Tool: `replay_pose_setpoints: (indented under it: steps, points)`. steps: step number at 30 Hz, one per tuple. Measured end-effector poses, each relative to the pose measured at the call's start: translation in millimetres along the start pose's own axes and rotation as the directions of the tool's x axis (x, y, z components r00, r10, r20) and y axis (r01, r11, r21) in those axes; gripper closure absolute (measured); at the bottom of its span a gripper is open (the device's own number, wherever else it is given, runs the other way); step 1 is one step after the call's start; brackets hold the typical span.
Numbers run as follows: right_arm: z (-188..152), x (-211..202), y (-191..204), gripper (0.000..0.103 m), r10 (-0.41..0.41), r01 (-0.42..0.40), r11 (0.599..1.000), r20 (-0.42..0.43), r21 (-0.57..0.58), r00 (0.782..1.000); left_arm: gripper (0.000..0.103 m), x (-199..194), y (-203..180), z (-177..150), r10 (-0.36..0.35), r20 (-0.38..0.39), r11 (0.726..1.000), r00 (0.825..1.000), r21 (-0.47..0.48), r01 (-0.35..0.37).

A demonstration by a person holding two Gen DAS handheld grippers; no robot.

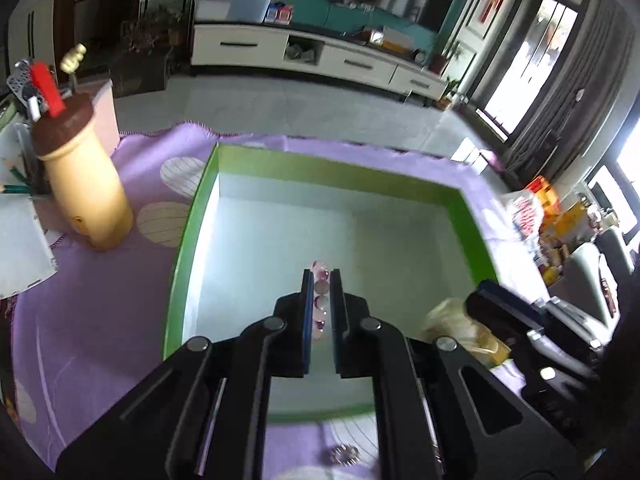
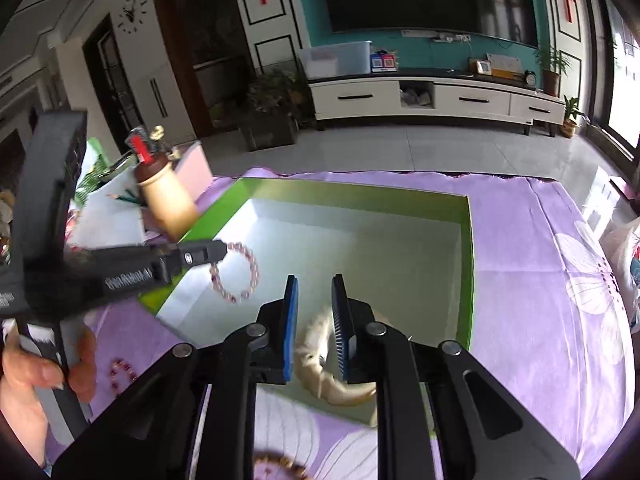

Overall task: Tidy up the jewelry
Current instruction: 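Carry both items into the green box and open both tools to release, then grasp the black watch with the left tool while the right tool grasps a small black ring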

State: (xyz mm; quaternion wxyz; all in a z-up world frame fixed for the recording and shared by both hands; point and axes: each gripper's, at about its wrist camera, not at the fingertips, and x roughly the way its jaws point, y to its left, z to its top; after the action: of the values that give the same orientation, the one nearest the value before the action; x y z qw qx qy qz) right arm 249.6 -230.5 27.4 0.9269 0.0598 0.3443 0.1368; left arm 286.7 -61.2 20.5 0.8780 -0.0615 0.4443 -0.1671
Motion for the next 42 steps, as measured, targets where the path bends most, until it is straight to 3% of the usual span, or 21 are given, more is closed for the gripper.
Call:
replay_pose_setpoints:
  steps: [2,4,7,13,18,26,33,36,42]
  points:
    - [2,3,-3,0.075,-0.007,0.007,1.0,0.001,0.013,1.0,0.093,8,1,2,0.017,-0.006,1.0,1.0,0.004,-0.017]
    - [3,1,-4,0.063,-0.024,0.024,0.999,0.014,0.024,1.0,0.071,3,6,3,0.01,0.009,1.0,1.0,-0.011,-0.01]
    - [-1,-12,-4,0.062,-0.011,0.009,0.999,0.033,0.041,0.999,0.047,-17,10,-1,0.02,0.05,0.999,0.999,-0.026,-0.018]
    - [-19,-46,2,0.057,-0.003,0.001,0.999,0.035,0.054,0.999,0.026,-73,19,-25,0.093,0.085,0.995,0.992,-0.042,-0.09]
    - [-39,-81,17,0.051,0.025,-0.028,0.997,0.04,0.079,0.999,0.018,-116,26,-64,0.147,0.094,0.989,0.985,-0.035,-0.144]
    - [-74,-114,42,0.047,0.0,0.0,0.998,0.012,0.061,1.0,0.017,-153,46,-124,0.174,0.054,0.983,0.983,-0.063,-0.17]
    - [-112,-118,52,0.047,0.007,-0.006,0.999,-0.047,0.033,0.999,0.017,-141,43,-175,0.146,-0.031,0.989,0.989,-0.014,-0.146]
    - [-130,-104,59,0.047,0.009,-0.011,1.0,-0.115,-0.022,0.993,0.017,-126,40,-184,0.116,-0.084,0.993,0.99,0.017,-0.115]
    - [-160,-75,77,0.047,-0.014,-0.026,0.986,-0.244,-0.164,0.97,0.017,-114,32,-192,0.114,-0.107,0.99,0.988,0.093,-0.104]
